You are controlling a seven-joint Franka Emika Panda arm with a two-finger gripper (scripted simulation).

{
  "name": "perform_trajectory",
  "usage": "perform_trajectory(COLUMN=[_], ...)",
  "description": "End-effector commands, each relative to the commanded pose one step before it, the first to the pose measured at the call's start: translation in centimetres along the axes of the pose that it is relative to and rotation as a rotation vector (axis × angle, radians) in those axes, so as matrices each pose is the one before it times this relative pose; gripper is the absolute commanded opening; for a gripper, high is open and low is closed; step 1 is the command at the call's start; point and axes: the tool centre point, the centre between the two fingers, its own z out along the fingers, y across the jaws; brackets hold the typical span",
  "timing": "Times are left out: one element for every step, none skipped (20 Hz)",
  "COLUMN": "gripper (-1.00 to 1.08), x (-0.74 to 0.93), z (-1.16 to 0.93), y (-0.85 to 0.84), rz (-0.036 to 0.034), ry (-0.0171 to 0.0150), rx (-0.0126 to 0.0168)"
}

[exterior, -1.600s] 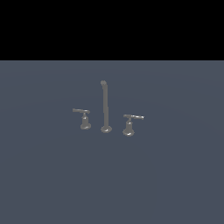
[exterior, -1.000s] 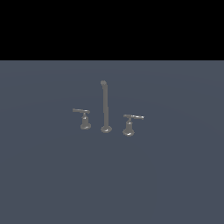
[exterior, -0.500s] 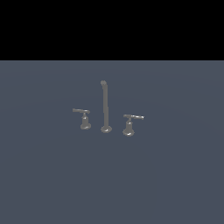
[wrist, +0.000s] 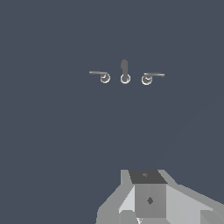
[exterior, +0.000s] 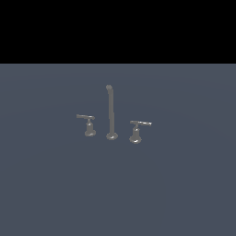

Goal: Turn on the faucet by rotating a designated handle.

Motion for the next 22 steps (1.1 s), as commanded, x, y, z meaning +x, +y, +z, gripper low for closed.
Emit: perform_trajectory(gripper=[-1.0, -1.0, -1.0, -1.0, -1.0, -1.0, -1.0, -1.0, -1.0, -1.0, -1.0, -1.0, -1.0, -1.0, -1.0, -1.0, -1.0, -1.0, -1.0, -1.0, -1.0, -1.0], x=[1.431, 0.622, 0.619, 0.61, 0.6, 0.59, 0.579, 0.568, 0.556, 0.545, 0.533, 0.52, 0.508, 0.495, 0.482, 0.469, 0.455, 0.441, 0.427, 0.414, 0.399, 0.385], z=[0.875, 0.411, 0.431, 0.447, 0.463, 0.478, 0.494, 0.509, 0.524, 0.538, 0.553, 0.567, 0.58, 0.594, 0.607, 0.619, 0.632, 0.643, 0.655, 0.666, 0.676, 0.686], y=[-0.656, -0.319, -0.333, -0.342, -0.352, -0.36, -0.369, -0.377, -0.384, -0.391, -0.398, -0.404, -0.409, -0.414, -0.419, -0.423, -0.426, -0.429, -0.432, -0.433, -0.435, -0.436], rz=[0.05636, 0.02582, 0.02647, 0.02683, 0.02717, 0.02751, 0.02782, 0.02813, 0.02841, 0.02869, 0.02895, 0.02919, 0.02942, 0.02962, 0.02982, 0.03, 0.03015, 0.0303, 0.03042, 0.03053, 0.03062, 0.03069], ry=[-0.01461, -0.0066, -0.00676, -0.00682, -0.00682, -0.0068, -0.00673, -0.00663, -0.00648, -0.0063, -0.00609, -0.00584, -0.00555, -0.00523, -0.00488, -0.0045, -0.00409, -0.00365, -0.00318, -0.0027, -0.00219, -0.00166], rx=[0.02308, 0.00913, 0.00862, 0.00801, 0.0074, 0.00679, 0.00618, 0.00558, 0.00499, 0.00441, 0.00384, 0.00328, 0.00275, 0.00223, 0.00173, 0.00126, 0.00081, 0.00039, 0.0, -0.00036, -0.00069, -0.00099])
